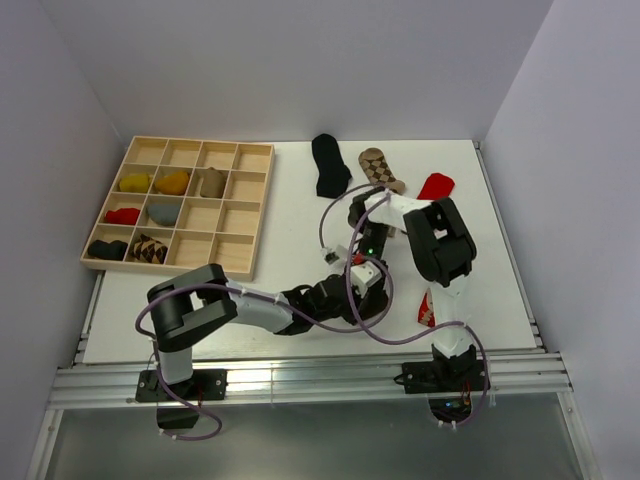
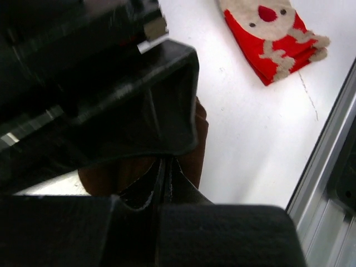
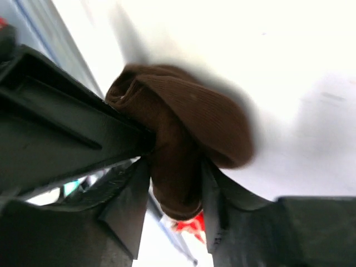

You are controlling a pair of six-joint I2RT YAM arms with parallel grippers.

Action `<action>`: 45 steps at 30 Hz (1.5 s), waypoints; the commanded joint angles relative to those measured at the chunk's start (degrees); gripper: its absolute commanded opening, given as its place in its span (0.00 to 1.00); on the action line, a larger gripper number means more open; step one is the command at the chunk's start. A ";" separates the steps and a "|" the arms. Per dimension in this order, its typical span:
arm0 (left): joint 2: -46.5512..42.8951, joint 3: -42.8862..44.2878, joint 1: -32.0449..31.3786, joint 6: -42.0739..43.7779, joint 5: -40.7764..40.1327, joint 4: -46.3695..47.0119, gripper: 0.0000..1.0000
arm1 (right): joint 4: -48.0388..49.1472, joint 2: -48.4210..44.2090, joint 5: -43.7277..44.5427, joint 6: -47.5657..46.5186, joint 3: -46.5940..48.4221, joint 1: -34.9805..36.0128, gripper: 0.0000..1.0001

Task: Roll the socks
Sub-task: Roll the sock at the center of the board.

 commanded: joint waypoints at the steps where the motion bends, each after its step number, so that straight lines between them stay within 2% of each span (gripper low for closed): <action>1: 3.14 -1.38 0.91 -3.14 3.39 -4.43 0.00 | 12.59 -6.94 -8.72 1.87 3.03 -2.72 0.48; 5: 2.70 -2.87 3.11 -4.46 4.79 -4.17 0.00 | 15.67 -14.74 -13.03 2.84 1.19 -7.38 0.54; 12: 3.49 -3.58 6.54 -6.65 9.97 -4.35 0.00 | 19.28 -25.57 -17.78 1.63 -4.78 -16.60 0.56; 18: 6.04 -2.62 10.05 -8.32 15.42 -6.27 0.00 | 24.88 -34.44 -15.51 -3.99 -14.27 -24.69 0.57; 19: 6.91 -2.35 10.93 -8.59 17.08 -6.80 0.00 | 26.82 -38.29 -14.54 -4.71 -18.89 -24.79 0.57; 23: 9.11 0.37 14.10 -9.73 23.24 -9.61 0.00 | 39.28 -49.03 -10.93 -7.96 -31.66 -24.53 0.65; 28: 12.01 4.15 17.17 -9.56 29.65 -15.41 0.00 | 45.55 -57.91 -8.65 -11.30 -40.91 -22.34 0.69; 31: 13.33 6.43 18.76 -10.34 34.04 -17.35 0.00 | 47.14 -59.24 -7.76 -12.45 -43.02 -19.61 0.70; 40: 14.21 8.90 21.31 -11.14 35.82 -20.78 0.00 | 52.33 -61.71 -1.08 -10.60 -49.53 -5.47 0.71; 45: 15.18 9.34 21.57 -10.96 36.96 -21.66 0.00 | 55.31 -60.48 0.85 -9.72 -50.23 -3.09 0.72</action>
